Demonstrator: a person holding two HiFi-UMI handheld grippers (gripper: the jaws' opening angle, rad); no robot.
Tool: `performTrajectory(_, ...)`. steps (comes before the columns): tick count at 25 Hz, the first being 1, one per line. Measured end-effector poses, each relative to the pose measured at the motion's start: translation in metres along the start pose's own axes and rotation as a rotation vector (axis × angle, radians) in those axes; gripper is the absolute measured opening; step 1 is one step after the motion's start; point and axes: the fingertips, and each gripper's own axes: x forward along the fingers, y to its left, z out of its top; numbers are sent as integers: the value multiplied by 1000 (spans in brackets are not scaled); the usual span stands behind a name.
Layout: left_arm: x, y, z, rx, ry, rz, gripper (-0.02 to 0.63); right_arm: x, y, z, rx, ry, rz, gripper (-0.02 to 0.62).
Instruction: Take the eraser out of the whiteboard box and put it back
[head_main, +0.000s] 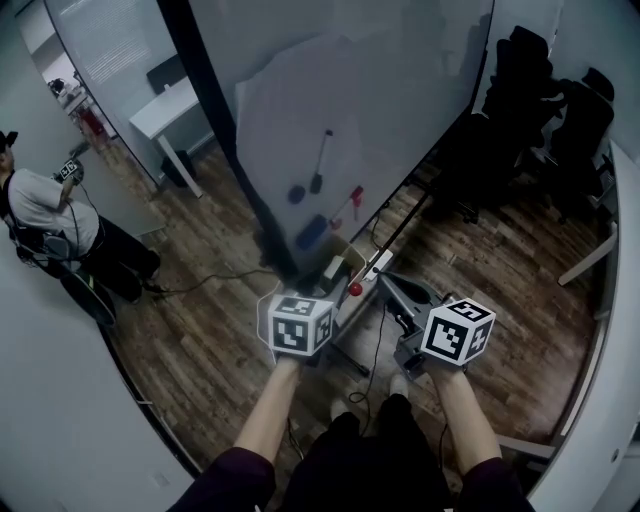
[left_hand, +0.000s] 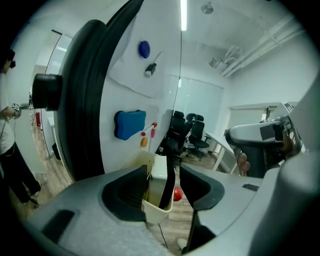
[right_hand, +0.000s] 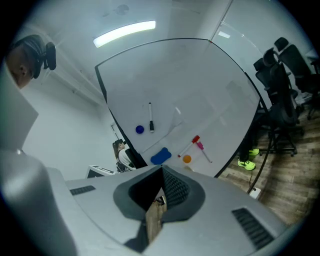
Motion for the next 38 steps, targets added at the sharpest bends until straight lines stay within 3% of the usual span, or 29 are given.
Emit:
performTrajectory(23,14,6,-9,13,26,31,133,-6,-13,0,13,-14,-20,3)
performTrajectory(38,-22,-14,64,40,-106,13,133,-4,4,43,-10,-44,33,3)
